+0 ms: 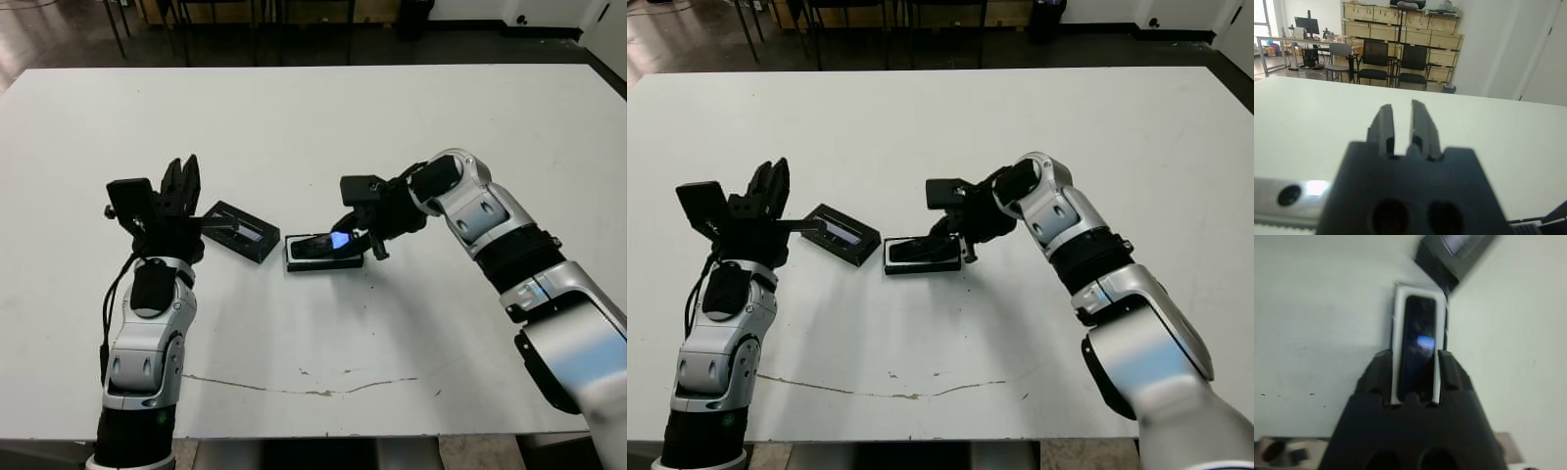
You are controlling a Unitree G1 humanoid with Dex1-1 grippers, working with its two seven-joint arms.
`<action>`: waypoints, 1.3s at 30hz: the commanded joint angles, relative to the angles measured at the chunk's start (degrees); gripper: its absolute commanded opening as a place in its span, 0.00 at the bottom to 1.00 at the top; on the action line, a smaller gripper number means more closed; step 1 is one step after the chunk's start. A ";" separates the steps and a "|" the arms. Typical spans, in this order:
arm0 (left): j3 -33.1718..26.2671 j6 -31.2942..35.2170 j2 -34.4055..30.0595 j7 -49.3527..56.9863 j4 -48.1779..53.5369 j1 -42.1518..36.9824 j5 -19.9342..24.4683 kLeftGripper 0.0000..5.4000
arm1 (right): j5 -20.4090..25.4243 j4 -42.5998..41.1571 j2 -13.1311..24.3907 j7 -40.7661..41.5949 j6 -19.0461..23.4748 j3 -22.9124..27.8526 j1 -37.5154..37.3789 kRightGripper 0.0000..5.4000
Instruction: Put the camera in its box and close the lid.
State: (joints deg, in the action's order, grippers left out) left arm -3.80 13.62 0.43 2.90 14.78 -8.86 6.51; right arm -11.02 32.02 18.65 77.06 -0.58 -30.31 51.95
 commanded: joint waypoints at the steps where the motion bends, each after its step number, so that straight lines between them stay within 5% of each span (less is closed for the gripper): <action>1: -0.36 0.57 -0.44 -0.25 -0.98 0.19 -0.11 0.00 | 0.39 -0.55 1.90 -0.14 -0.04 1.27 -0.89 0.45; 14: -0.38 0.65 -0.60 -0.82 -0.92 0.26 0.05 0.00 | 6.77 -8.02 6.65 -4.13 4.83 11.77 -1.86 0.98; 17: -0.42 0.64 -0.63 -0.89 -0.78 0.42 0.13 0.00 | 11.01 -9.12 6.19 -7.56 6.21 16.46 -3.60 1.00; 20: -0.60 0.66 -0.63 -0.92 -0.69 0.62 0.21 0.00 | 14.98 -16.84 4.58 -16.30 14.40 22.09 -9.40 1.00; 22: -0.56 0.84 -0.71 -0.85 -0.48 0.76 -0.07 0.00 | 14.79 -22.10 3.19 -23.32 15.67 23.78 -13.87 1.00; 26: -0.69 0.65 -0.71 -1.17 -0.44 0.91 0.18 0.00 | 12.27 -29.63 1.04 -34.11 15.03 23.45 -21.35 0.89; 35: -0.98 1.38 -1.27 -1.47 -0.33 0.77 -0.03 0.00 | -7.67 -35.94 4.05 -49.26 -5.83 13.45 -32.69 0.51; 39: -1.08 1.62 -1.38 -1.78 -0.23 0.67 0.21 0.00 | -10.65 -34.23 4.46 -50.85 -9.30 12.04 -32.95 0.35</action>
State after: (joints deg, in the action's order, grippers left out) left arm -4.40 14.01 -0.11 1.38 14.93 -8.78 6.67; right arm -20.79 -3.54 22.26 26.45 -9.04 -17.75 19.60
